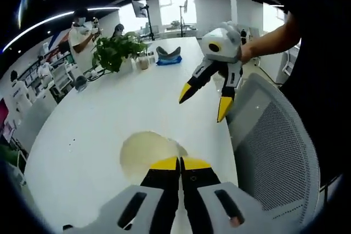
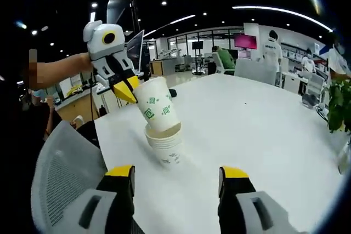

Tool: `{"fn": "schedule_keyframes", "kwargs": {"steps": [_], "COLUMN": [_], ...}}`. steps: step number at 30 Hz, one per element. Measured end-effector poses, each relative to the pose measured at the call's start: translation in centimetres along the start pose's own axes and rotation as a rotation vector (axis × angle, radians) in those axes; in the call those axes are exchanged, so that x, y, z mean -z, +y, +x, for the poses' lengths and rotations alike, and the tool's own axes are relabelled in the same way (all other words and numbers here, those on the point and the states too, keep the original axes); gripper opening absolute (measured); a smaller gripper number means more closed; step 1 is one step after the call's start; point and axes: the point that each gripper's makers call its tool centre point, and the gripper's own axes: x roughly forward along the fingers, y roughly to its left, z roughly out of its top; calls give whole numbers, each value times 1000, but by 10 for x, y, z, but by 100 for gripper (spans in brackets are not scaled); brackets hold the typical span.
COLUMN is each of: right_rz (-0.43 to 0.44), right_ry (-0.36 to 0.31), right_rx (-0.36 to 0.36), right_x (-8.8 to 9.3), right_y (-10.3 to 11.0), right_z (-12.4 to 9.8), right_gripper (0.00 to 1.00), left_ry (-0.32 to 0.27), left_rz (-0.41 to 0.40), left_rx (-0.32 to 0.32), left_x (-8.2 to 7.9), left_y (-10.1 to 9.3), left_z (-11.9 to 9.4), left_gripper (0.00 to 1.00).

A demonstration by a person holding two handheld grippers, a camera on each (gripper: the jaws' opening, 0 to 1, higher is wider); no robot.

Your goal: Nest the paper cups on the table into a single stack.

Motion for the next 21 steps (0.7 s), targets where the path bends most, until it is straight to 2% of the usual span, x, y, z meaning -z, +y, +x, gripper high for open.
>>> {"fn": "schedule_keyframes", "kwargs": {"steps": [9, 21], "right_rz": [30, 62], "right_ry": [-17, -28], "right_rx": [17, 29], "right_x": [4, 8], "right_y": [3, 5], "right_z": [-2, -3], "right_gripper": [62, 60], "left_ry": [55, 53], "left_rz": [16, 4], "left_rx": [21, 50], "left_x": [15, 14], "left_y": [2, 1], "left_z": [13, 20], "left_gripper": [0, 0]}}
